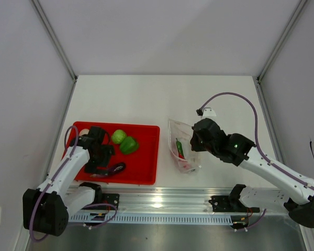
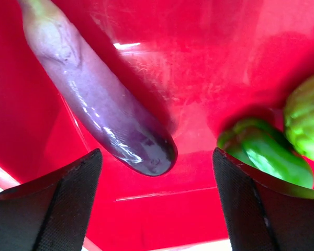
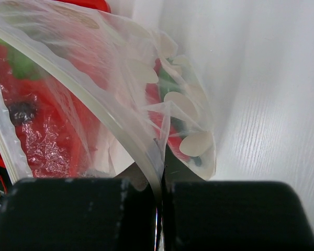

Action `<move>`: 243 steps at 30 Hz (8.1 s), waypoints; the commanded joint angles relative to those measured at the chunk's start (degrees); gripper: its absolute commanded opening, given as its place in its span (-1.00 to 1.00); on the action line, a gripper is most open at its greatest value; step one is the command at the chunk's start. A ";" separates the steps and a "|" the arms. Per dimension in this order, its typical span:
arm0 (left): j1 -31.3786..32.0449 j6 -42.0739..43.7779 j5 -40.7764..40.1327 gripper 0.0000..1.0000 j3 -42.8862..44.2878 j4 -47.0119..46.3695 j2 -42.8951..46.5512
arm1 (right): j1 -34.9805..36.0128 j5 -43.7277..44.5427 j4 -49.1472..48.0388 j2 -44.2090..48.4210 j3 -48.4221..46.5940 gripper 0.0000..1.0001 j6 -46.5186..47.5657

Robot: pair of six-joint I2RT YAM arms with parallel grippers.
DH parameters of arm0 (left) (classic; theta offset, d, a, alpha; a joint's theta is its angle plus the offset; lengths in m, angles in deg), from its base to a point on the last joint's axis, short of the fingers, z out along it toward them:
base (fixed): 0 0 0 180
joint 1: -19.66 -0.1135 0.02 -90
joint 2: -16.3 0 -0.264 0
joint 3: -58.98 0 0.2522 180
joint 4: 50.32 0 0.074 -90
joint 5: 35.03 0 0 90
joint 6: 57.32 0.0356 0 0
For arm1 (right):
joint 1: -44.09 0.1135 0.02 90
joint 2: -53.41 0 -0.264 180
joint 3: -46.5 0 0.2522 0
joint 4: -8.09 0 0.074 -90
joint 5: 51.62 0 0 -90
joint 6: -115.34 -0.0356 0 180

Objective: Place the food in the zip-top bag and seal the zipper
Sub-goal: Pick up the fake vegetable from the bin, then place the fake vegetable in the zipper food storage bag, then pick up the fake vegetable from the bin.

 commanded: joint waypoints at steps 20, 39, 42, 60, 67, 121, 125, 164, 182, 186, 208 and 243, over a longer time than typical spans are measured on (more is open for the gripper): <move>-0.68 -3.29 -0.28 -0.03 -4.64 -7.76 -4.74 | 1.23 2.07 0.54 3.80 -0.43 -1.00 -0.84; 5.90 21.39 1.19 -0.76 19.87 -8.10 -0.06 | 1.23 2.08 -0.17 0.38 -1.57 -1.00 -0.57; 9.24 29.05 9.97 -0.84 20.24 -16.97 -0.17 | 1.23 2.34 -0.17 -0.24 -1.66 -1.00 -0.66; 31.12 42.77 41.71 -0.91 25.94 -46.08 -0.85 | 1.59 6.29 0.62 -3.93 -2.36 -1.00 -2.33; 38.68 38.56 42.95 -0.99 28.05 -49.33 -8.67 | 2.73 8.93 2.03 -4.20 -5.70 -1.00 -3.21; 38.78 43.46 25.64 0.95 18.84 -54.94 -6.24 | 12.84 17.81 3.44 2.31 -2.54 -1.00 -9.36; 38.78 45.93 22.84 0.93 17.06 -54.01 0.53 | 11.78 17.37 3.88 2.31 -2.10 -1.00 -9.36; 12.24 38.02 7.53 0.99 13.82 -16.90 -15.72 | 9.06 13.94 4.76 3.63 -0.34 -1.00 -7.78; 8.37 39.78 6.39 0.99 15.66 -19.02 -23.89 | 9.06 14.21 5.02 3.71 0.01 -1.00 -8.31; 8.11 39.78 5.34 0.99 15.57 -19.45 -25.47 | 9.06 14.29 5.02 3.80 0.19 -1.00 -8.40; 7.23 45.93 8.76 0.76 11.44 -26.22 -17.05 | 8.97 13.77 3.97 3.01 -0.07 -1.00 -7.87; 34.12 31.17 35.75 0.53 16.62 -58.84 -5.16 | 9.41 14.03 2.82 0.55 -3.85 -1.00 -6.20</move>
